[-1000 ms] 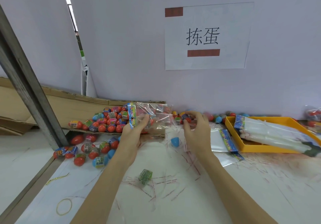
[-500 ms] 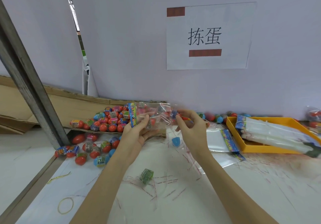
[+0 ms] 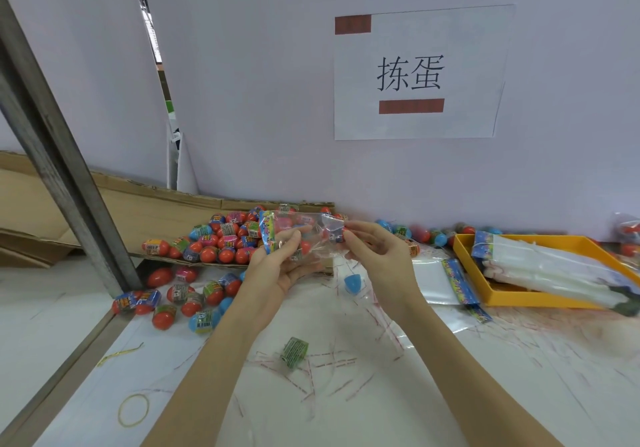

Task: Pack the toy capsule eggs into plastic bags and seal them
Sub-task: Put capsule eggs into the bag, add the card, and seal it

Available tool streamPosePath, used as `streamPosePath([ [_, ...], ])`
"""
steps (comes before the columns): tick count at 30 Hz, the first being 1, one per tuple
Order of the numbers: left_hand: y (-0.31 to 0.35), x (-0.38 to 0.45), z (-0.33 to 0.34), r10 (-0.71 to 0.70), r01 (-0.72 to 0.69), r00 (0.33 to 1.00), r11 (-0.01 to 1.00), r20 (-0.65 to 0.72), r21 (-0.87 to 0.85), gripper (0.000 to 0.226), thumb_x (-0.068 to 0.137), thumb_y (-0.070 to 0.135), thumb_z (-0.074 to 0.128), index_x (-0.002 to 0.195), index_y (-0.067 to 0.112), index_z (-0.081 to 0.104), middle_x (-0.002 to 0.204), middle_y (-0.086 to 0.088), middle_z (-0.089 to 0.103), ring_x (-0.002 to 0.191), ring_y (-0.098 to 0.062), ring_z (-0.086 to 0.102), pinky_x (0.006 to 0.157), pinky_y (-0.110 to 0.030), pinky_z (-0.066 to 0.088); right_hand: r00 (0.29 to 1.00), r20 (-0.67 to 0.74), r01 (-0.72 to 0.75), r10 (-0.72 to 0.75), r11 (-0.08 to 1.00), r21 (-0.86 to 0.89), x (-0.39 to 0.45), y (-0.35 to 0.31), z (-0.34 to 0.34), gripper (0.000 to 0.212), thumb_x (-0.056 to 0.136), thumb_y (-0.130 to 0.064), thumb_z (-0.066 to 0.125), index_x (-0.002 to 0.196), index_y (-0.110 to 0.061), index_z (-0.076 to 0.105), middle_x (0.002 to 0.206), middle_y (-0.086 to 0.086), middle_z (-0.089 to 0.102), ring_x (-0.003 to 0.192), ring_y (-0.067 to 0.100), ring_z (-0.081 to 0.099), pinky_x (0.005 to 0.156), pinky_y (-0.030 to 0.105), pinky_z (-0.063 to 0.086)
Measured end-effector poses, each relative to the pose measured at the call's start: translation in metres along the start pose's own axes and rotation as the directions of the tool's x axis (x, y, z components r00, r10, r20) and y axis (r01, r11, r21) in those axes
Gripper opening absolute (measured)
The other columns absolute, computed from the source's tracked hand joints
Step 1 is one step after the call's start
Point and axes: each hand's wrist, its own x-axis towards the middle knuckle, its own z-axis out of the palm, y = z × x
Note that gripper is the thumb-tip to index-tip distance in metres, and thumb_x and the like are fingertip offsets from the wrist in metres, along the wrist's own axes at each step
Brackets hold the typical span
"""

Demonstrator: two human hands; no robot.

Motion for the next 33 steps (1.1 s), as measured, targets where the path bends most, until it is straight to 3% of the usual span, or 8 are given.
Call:
streamPosePath([
  [6,-0.003,-0.001,-0.002,0.013,-0.013,1.0,0.996,0.0,0.091,0.032,0.096,0.021,0.071,0.123,0.004,0.072,0.113,-0.021,0.077,0.099,-0.037,0.077,0.08,-0.036,0.065,0.991,-0.01,-0.128,0.13,0.985,0.118,0.0,0.0,0.002,0.019,0.094,-0.018,0.074,0.112,-0.02,0.077,0.102,-0.001,0.08,0.097,0.015,0.076,0.076,0.016,0.058],
  [11,-0.002,-0.002,0.001,0.023,-0.022,1.0,0.985,-0.002,0.172,0.033,0.095,0.022,0.073,0.121,0.002,0.073,0.11,-0.022,0.077,0.097,-0.035,0.078,0.079,-0.039,0.066,0.996,0.044,-0.08,0.077,0.995,0.055,-0.003,-0.001,0.005,0.018,0.09,-0.017,0.079,0.107,-0.019,0.08,0.097,0.0,0.08,0.09,0.012,0.076,0.074,0.016,0.057],
  [16,-0.001,-0.004,0.001,0.031,-0.029,0.999,0.983,-0.011,0.183,0.033,0.097,0.025,0.071,0.121,0.002,0.072,0.109,-0.021,0.078,0.099,-0.036,0.077,0.079,-0.038,0.066,0.997,0.036,-0.074,0.074,0.997,-0.006,-0.004,0.001,0.008,0.018,0.089,-0.021,0.079,0.105,-0.028,0.081,0.096,-0.006,0.08,0.087,0.009,0.073,0.073,0.015,0.056],
  [20,-0.004,0.001,-0.001,0.008,0.004,0.998,0.982,-0.062,0.189,0.036,0.095,0.024,0.075,0.123,0.002,0.07,0.112,-0.02,0.078,0.103,-0.035,0.077,0.092,-0.05,0.062,0.998,0.021,-0.065,0.065,0.998,-0.009,-0.004,0.002,0.009,0.017,0.091,-0.021,0.078,0.104,-0.031,0.081,0.097,-0.006,0.08,0.091,0.012,0.074,0.076,0.015,0.057],
  [24,-0.007,0.003,-0.001,-0.03,0.05,0.992,0.985,-0.122,0.166,0.041,0.095,0.023,0.078,0.128,0.003,0.063,0.11,-0.015,0.079,0.099,-0.033,0.078,0.095,-0.052,0.06,0.995,0.078,-0.064,0.06,0.997,0.049,-0.008,0.003,0.011,0.018,0.092,-0.015,0.077,0.105,-0.026,0.082,0.101,-0.001,0.081,0.095,0.011,0.076,0.08,0.014,0.056],
  [30,-0.004,0.003,-0.006,-0.014,0.024,0.998,0.987,-0.065,0.16,0.042,0.087,0.026,0.082,0.119,0.003,0.072,0.111,-0.019,0.078,0.103,-0.033,0.077,0.084,-0.045,0.065,0.994,0.11,0.014,-0.01,0.999,-0.041,-0.009,0.003,0.012,0.029,0.095,-0.006,0.072,0.107,-0.032,0.081,0.105,-0.008,0.08,0.101,0.007,0.074,0.088,0.017,0.057],
  [33,-0.004,0.001,-0.004,-0.016,0.017,1.0,0.971,-0.008,0.238,0.051,0.081,0.032,0.088,0.121,0.004,0.074,0.113,-0.018,0.078,0.107,-0.034,0.076,0.097,-0.051,0.059,0.983,0.179,0.039,-0.033,0.999,-0.033,-0.01,0.001,0.012,0.029,0.098,-0.004,0.067,0.117,-0.023,0.079,0.114,-0.01,0.078,0.11,0.005,0.071,0.088,0.013,0.054],
])
